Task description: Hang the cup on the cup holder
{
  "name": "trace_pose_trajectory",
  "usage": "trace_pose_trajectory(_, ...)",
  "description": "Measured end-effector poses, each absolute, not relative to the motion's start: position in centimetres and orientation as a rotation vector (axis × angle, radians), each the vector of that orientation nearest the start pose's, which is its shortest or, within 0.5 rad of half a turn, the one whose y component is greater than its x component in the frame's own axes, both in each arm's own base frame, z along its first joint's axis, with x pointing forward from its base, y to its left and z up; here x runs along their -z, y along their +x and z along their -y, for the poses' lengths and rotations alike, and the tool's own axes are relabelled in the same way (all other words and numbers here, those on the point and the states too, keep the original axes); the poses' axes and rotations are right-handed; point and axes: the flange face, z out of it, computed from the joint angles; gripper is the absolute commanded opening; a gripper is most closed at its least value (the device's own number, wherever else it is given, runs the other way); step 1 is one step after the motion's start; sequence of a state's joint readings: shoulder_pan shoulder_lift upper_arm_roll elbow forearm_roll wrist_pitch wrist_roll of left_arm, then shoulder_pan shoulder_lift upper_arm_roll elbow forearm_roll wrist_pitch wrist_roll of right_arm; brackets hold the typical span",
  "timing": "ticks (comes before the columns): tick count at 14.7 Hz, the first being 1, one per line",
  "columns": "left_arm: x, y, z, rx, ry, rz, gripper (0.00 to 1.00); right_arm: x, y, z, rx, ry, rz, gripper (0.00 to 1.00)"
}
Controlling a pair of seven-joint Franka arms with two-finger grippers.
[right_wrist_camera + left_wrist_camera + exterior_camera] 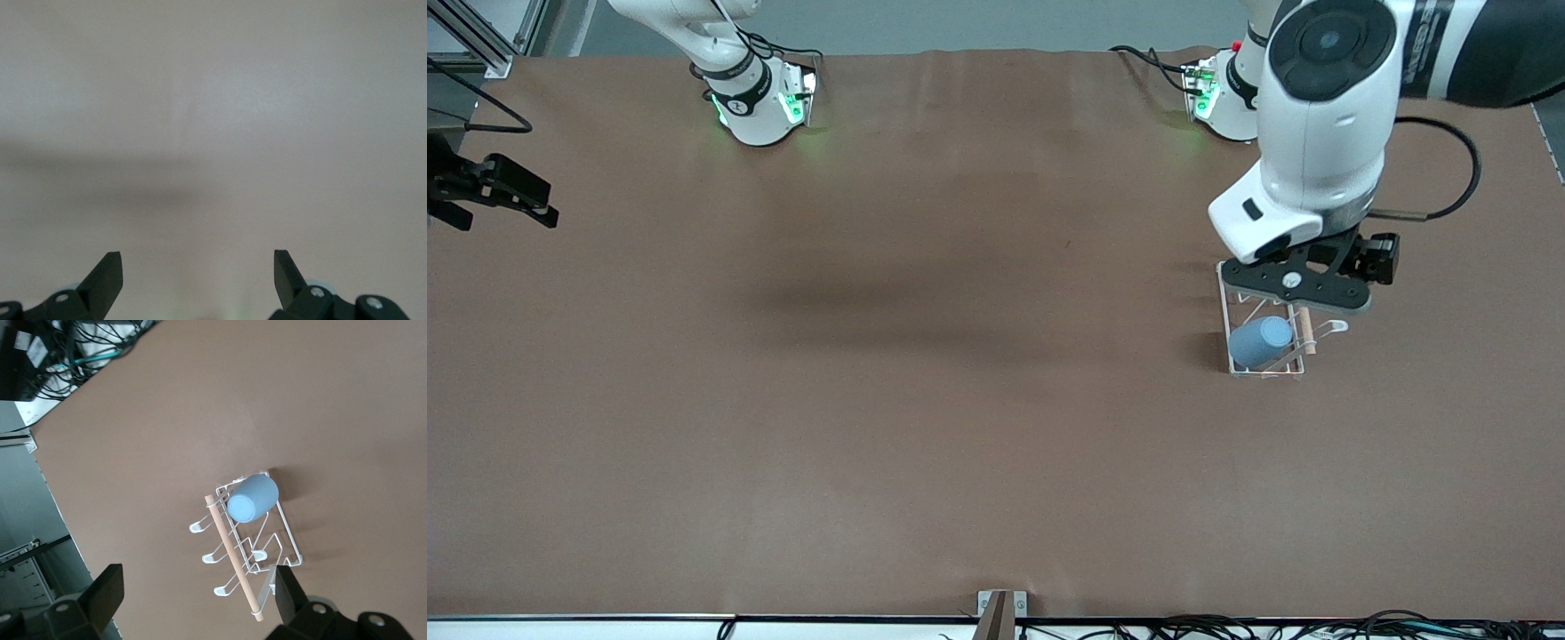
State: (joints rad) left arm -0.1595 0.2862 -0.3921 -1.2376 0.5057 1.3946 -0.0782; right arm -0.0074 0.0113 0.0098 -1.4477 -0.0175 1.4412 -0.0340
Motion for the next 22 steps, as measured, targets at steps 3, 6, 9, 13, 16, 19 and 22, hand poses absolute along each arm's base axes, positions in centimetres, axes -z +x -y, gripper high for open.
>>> trace_pose_trajectory(3, -65.7, 56.2, 22.1, 0.110, -2.699, -0.491, 1.00, -66.4, 54.5, 0.1, -0.027, -3.158, 0.054, 1.00)
trace_pose_trajectory(6, -66.7, 55.6, 22.0, 0.118, -2.764, -0.494, 1.00, -66.5, 54.5, 0.1, -0.019, -3.158, 0.054, 1.00)
trace_pose_trajectory(9, -66.4, 55.9, 21.3, 0.091, -2.832, -0.478, 1.00, -66.5, 54.5, 0.1, -0.018, -3.158, 0.054, 1.00)
trace_pose_trajectory(13, -67.8, 56.4, 14.1, 0.046, -3.035, -0.330, 1.00, -66.5, 54.5, 0.0, -0.017, -3.158, 0.054, 1.00)
trace_pose_trajectory(16, -67.7, 55.4, 11.5, 0.018, -3.039, -0.248, 1.00, -66.5, 54.5, 0.0, -0.015, -3.158, 0.054, 1.00)
trace_pose_trajectory(19, -66.6, 55.3, 9.2, 0.010, -3.079, -0.170, 1.00, -66.5, 54.6, 0.0, -0.011, -3.158, 0.055, 1.00)
trace_pose_trajectory(22, -64.9, 54.4, 8.4, 0.036, -3.092, -0.128, 1.00, -66.5, 54.6, 0.0, -0.010, -3.158, 0.055, 1.00)
